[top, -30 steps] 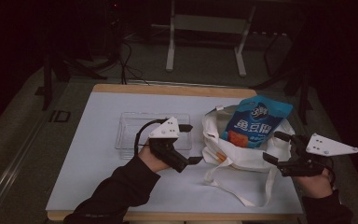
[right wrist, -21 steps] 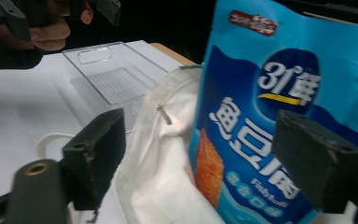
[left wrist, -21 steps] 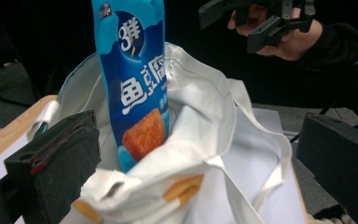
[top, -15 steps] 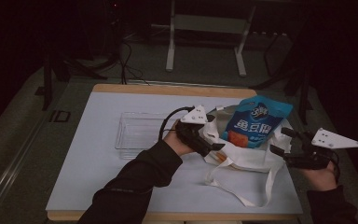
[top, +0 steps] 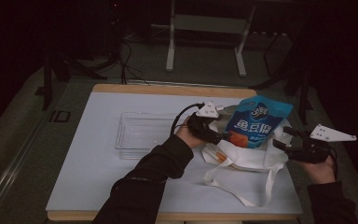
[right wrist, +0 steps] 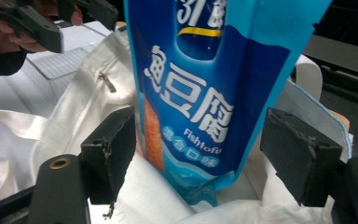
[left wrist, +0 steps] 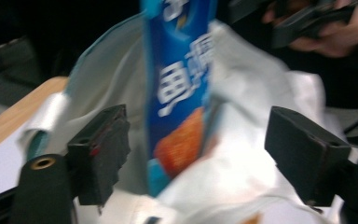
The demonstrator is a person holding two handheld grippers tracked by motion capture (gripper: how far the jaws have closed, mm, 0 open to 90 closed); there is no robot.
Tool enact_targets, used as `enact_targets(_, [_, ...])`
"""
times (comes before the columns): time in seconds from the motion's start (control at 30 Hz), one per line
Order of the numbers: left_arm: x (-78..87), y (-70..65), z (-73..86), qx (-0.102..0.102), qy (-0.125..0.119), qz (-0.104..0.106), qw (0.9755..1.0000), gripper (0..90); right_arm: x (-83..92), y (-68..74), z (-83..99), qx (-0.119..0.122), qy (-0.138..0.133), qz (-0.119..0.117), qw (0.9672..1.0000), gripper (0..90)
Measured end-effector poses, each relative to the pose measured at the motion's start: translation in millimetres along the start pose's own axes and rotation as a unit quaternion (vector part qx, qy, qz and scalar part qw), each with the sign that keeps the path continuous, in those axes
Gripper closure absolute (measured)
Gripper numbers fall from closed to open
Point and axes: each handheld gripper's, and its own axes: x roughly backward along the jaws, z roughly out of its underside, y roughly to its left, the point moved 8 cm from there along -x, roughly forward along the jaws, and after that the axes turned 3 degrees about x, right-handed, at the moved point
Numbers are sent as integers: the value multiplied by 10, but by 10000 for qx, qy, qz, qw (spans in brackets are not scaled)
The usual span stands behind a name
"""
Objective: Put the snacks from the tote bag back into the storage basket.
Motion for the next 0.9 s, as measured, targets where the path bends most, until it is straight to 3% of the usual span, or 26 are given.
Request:
enact_targets(0.07, [-60,50,-7,93,47,-34,9999,291,-39,-48,11,-20,39,41,10000,268])
enact_targets(0.2, [-175,118,-18,21,183,-114,9998,355,-141,-124,26,-4,129,63,9999,288])
enact_targets(0.4, [-296,147,-69,66,198,-75,9998,451,-245,-187,60,-23,237,99,9997,324])
enact_targets(0.5, [-344,150,-63,-1,274,-97,9996,544,-258,-234,86,-31,253,150,9996,348])
enact_targets(0.53, [-356,145,-59,3,290,-27,9996,620,-259,-251,98,-6,287,176,9994,389])
enact_targets(0.9, [-473,153,-91,-44,427,-73,9991,680,-409,-286,83,94,460,73,9989,538])
